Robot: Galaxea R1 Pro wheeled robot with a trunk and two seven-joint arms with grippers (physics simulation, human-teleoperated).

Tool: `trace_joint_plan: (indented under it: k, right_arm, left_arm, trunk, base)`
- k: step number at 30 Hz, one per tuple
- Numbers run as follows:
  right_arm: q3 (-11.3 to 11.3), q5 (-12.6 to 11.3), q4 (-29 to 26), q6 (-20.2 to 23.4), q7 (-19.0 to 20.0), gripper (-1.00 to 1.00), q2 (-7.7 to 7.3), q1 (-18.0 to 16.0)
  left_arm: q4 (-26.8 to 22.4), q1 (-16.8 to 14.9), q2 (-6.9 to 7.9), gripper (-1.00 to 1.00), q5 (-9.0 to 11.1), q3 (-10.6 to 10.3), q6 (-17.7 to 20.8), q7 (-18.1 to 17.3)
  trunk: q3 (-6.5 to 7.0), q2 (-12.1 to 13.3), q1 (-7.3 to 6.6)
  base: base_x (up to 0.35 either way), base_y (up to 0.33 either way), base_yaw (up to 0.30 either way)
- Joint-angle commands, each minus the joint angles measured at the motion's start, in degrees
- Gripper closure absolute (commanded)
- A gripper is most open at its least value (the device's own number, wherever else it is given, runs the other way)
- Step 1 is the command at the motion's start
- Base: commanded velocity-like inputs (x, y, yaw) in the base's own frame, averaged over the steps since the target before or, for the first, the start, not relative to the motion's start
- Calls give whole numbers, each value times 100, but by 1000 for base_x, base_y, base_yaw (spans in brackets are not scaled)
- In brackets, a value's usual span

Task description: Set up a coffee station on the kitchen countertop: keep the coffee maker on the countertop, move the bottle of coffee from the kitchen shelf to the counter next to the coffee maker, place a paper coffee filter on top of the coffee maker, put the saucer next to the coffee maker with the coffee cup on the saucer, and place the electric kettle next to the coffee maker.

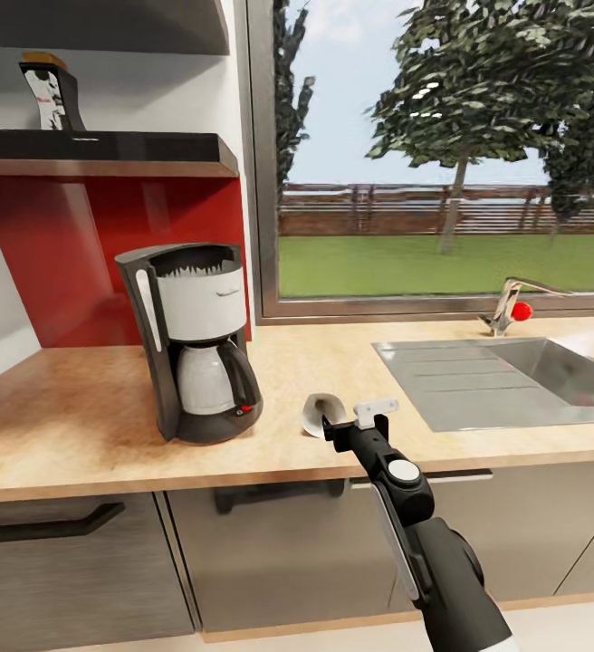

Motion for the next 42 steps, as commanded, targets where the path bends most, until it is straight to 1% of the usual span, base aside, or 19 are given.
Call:
trace_joint_plan:
  k: [1, 6, 12, 14, 21, 42]
  right_arm:
    - [5, 57, -3, 38, -6, -100, -1, -2]
    - [-3, 63, 3, 43, -19, -100, -5, -2]
    - [-96, 57, 57, 39, -305, -100, -7, -1]
    - [-100, 53, 61, 38, -322, -100, -7, -1]
    - [-96, 57, 74, 38, -338, -100, -6, -2]
    - [-87, 50, 291, 21, -338, -100, -11, -3]
  left_arm:
    - [4, -1, 1, -100, -1, -2, -23, 13]
    - [4, -1, 5, -100, -1, -3, -23, 13]
    - [4, 4, 7, -100, -1, 4, -23, 9]
    - [4, 6, 7, -100, -1, 5, -23, 7]
    - [4, 7, 7, -100, -1, 2, -23, 10]
    - [4, 7, 7, -100, -1, 6, -23, 5]
  trunk:
    - [-5, -3, 0]
    - [-5, -3, 0]
    - [-5, -3, 0]
    - [-5, -3, 0]
    - [-5, -3, 0]
    - [-5, -3, 0]
  base:
    - [3, 1, 0]
    - [1, 0, 0]
    - [3, 0, 0]
    - [59, 2, 0]
    - [113, 45, 0]
    - [35, 18, 0]
